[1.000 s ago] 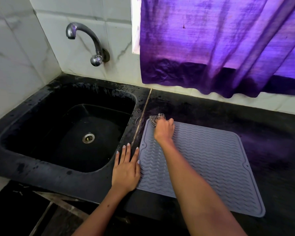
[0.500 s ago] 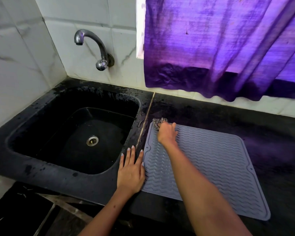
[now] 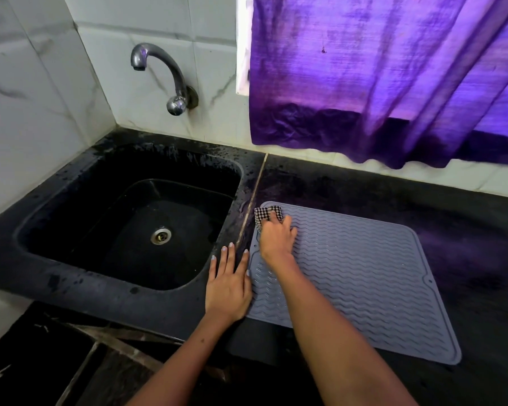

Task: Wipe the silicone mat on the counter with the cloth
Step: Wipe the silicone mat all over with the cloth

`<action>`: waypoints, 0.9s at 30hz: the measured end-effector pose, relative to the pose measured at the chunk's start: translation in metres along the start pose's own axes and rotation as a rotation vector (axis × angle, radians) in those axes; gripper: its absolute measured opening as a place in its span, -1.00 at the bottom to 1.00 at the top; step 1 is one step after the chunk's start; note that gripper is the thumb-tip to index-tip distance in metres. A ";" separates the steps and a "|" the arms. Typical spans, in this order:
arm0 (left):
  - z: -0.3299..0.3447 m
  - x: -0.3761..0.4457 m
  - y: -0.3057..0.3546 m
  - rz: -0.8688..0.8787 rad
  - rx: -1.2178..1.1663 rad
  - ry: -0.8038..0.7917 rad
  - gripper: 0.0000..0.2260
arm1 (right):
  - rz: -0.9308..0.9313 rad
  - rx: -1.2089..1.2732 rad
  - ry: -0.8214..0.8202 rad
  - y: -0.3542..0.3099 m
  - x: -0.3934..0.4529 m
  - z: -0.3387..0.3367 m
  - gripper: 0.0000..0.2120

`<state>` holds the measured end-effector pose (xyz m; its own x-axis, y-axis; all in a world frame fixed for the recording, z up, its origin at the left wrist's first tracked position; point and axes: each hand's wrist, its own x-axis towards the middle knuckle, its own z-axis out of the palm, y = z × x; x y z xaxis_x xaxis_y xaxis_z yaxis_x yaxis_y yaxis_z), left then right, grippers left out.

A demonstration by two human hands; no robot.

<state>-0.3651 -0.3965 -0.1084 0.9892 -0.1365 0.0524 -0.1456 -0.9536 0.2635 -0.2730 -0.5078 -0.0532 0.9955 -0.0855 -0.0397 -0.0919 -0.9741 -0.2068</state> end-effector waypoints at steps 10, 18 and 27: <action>-0.002 0.000 0.000 0.006 -0.020 -0.009 -0.54 | -0.025 0.004 0.197 -0.001 -0.035 -0.008 -0.72; -0.005 0.000 -0.006 0.051 0.020 -0.075 -0.52 | -0.068 -0.006 0.034 0.006 -0.067 0.017 -0.48; -0.010 -0.005 -0.010 0.103 0.037 -0.097 -0.48 | -0.035 0.271 0.069 0.020 -0.063 0.012 -0.36</action>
<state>-0.3689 -0.3840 -0.1020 0.9662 -0.2573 -0.0165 -0.2471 -0.9424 0.2253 -0.3374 -0.5198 -0.0665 0.9965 -0.0759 0.0363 -0.0507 -0.8861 -0.4607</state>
